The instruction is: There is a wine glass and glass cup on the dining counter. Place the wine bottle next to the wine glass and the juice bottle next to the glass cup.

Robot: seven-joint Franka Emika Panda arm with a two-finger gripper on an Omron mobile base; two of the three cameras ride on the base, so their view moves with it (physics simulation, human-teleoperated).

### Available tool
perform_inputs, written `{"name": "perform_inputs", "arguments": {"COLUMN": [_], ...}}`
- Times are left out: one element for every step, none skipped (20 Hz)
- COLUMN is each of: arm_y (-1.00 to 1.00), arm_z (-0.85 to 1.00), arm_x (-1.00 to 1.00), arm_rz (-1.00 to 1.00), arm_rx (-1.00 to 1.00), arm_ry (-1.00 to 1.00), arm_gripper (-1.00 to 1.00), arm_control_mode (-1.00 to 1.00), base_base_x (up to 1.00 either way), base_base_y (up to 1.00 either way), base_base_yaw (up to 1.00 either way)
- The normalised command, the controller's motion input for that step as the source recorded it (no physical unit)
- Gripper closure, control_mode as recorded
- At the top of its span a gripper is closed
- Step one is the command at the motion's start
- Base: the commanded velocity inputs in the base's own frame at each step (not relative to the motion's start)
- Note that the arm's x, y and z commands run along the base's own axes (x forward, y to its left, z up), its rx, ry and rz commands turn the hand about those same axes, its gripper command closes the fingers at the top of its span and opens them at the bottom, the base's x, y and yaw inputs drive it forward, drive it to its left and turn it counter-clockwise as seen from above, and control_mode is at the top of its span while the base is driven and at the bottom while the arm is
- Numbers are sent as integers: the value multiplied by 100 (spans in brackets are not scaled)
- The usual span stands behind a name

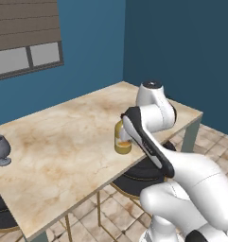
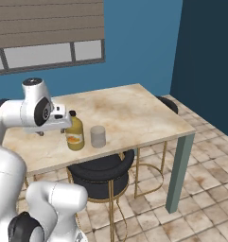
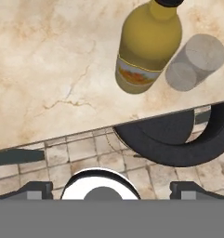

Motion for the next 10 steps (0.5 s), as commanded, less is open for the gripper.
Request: {"name": "perform_inputs", "arguments": {"arm_y": [0, 0, -1, -3, -5, -3, -1, 0, 0, 0], "arm_z": [0, 0, 0, -2, -3, -4, -6, -6, -5, -5], "arm_x": [-49, -47, -48, -49, -47, -43, -41, -41, -39, -37], "arm_rz": [0, 0, 0, 0, 0, 0, 0, 0, 0, 0], "arm_rx": [0, 0, 0, 0, 0, 1, 1, 0, 0, 2], "arm_ry": [0, 0, 0, 0, 0, 0, 0, 0, 0, 0], "arm_gripper": [-100, -100, -100, -100, -100, -100, -100, -100, -100, -100], "arm_control_mode": [-100, -100, -100, -100, -100, -100, -100, -100, -100, -100], "base_base_x": [0, 0, 0, 0, 0, 0, 0, 0, 0, 0], "base_base_y": [0, 0, 0, 0, 0, 0, 0, 0, 0, 0], "base_base_yaw": [0, 0, 0, 0, 0, 0, 0, 0, 0, 0]}}
